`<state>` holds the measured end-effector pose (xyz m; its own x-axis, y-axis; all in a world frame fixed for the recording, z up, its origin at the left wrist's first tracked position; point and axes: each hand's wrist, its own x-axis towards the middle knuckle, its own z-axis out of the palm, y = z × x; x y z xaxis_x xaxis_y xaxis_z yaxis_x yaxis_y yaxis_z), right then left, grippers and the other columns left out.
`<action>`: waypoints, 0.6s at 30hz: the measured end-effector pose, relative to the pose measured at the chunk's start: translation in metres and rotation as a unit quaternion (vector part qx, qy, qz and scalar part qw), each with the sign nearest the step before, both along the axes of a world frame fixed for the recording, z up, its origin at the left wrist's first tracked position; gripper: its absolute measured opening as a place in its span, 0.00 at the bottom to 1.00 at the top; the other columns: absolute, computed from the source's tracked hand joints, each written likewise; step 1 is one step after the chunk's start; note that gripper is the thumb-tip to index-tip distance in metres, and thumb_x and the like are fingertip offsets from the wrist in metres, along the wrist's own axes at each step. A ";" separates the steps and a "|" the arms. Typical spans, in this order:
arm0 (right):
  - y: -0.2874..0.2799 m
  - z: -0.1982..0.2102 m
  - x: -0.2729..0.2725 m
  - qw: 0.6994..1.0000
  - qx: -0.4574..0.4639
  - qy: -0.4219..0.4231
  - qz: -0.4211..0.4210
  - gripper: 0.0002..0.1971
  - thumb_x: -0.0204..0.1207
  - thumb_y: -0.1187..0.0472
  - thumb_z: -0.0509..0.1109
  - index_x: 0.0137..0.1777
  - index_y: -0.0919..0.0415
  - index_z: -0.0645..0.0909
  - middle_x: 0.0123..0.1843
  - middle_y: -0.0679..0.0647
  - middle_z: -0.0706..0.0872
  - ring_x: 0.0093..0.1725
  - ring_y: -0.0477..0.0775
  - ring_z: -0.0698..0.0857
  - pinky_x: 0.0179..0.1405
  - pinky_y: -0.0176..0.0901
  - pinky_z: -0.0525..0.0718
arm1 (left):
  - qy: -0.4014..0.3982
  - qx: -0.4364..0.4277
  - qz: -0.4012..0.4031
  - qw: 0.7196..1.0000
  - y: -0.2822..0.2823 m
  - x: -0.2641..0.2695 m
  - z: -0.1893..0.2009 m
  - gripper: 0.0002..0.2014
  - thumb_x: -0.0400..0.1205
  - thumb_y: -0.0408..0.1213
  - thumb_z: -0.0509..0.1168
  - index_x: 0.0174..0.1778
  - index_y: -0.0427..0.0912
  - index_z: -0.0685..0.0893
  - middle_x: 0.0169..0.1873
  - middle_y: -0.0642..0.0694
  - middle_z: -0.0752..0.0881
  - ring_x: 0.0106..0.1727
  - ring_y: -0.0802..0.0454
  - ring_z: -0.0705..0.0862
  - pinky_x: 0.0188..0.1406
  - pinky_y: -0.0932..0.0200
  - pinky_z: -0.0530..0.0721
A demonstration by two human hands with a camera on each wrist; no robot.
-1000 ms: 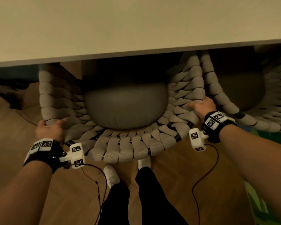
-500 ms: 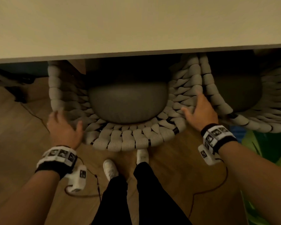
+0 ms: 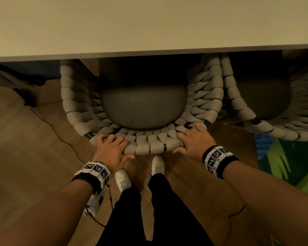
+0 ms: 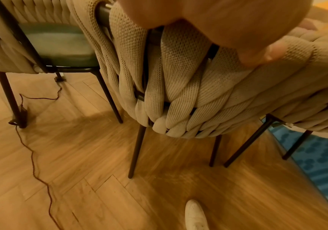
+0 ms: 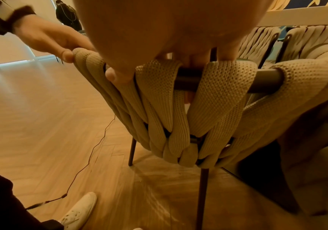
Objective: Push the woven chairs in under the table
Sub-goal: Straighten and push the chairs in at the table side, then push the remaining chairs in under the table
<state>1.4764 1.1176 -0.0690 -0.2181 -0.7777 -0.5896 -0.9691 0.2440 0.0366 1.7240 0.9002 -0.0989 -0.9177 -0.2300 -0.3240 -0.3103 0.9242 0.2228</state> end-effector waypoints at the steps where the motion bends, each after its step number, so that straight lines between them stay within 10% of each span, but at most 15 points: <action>1: 0.001 -0.001 0.000 1.000 -0.003 0.000 -0.003 0.39 0.75 0.25 0.43 0.71 0.52 0.72 0.60 0.56 0.86 0.61 0.60 0.83 0.76 0.61 0.64 | 0.010 0.002 0.001 1.000 0.000 0.000 -0.001 0.30 0.79 0.68 0.50 0.59 0.50 0.84 0.48 0.52 0.85 0.48 0.45 0.79 0.57 0.34 0.71; 14: 0.006 0.001 0.005 0.998 -0.025 -0.024 -0.045 0.39 0.75 0.25 0.47 0.72 0.52 0.73 0.65 0.54 0.85 0.66 0.58 0.81 0.81 0.61 0.58 | -0.076 0.031 0.042 0.996 -0.002 -0.010 0.009 0.36 0.70 0.75 0.49 0.63 0.56 0.81 0.56 0.52 0.82 0.59 0.45 0.77 0.67 0.35 0.66; 18: -0.005 0.011 0.006 0.993 0.000 -0.052 -0.106 0.41 0.71 0.23 0.53 0.73 0.52 0.73 0.67 0.54 0.84 0.68 0.57 0.79 0.82 0.61 0.56 | -0.099 0.077 0.102 0.987 -0.009 -0.023 0.026 0.27 0.76 0.66 0.63 0.65 0.55 0.80 0.59 0.52 0.81 0.65 0.48 0.75 0.70 0.45 0.67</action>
